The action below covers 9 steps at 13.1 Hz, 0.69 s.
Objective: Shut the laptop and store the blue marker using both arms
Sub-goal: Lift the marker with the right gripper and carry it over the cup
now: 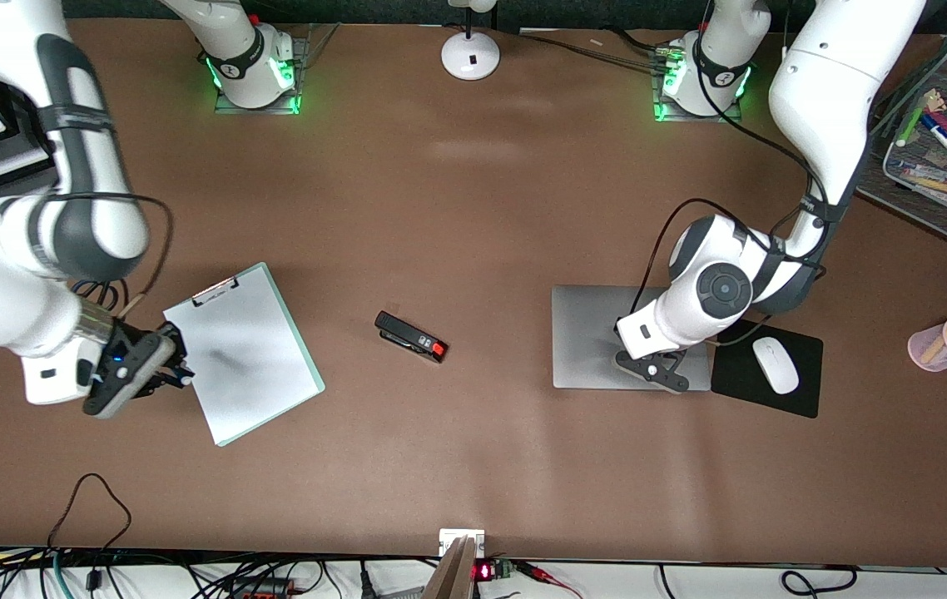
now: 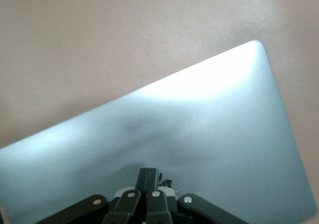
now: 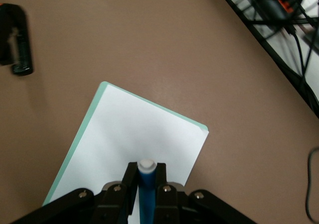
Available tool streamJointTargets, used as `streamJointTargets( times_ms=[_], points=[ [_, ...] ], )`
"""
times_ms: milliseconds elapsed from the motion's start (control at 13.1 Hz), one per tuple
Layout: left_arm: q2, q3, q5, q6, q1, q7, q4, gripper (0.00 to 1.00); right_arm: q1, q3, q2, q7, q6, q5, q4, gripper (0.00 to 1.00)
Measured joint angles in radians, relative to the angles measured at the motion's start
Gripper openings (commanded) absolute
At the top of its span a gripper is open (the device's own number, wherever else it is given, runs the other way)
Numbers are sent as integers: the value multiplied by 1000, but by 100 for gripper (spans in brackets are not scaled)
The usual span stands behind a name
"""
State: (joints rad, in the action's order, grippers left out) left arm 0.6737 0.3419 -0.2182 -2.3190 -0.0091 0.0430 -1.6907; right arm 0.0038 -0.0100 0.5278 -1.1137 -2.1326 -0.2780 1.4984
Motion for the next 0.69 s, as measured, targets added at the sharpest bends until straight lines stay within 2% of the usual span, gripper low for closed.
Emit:
streamJointTargets(
  times_ms=[229,457,686],
  points=[
    [37,-1,-18,0,-2,29,24,0,-77,1,0,-246,49,-117,6,0],
    [68,-26,-25,-84,-4,41,25,0,-155,2,0,-435,120,-214,-5,0],
    [78,-36,-27,-103,-3,42,28,0,-232,3,-1,-603,203,-332,-28,0]
  ],
)
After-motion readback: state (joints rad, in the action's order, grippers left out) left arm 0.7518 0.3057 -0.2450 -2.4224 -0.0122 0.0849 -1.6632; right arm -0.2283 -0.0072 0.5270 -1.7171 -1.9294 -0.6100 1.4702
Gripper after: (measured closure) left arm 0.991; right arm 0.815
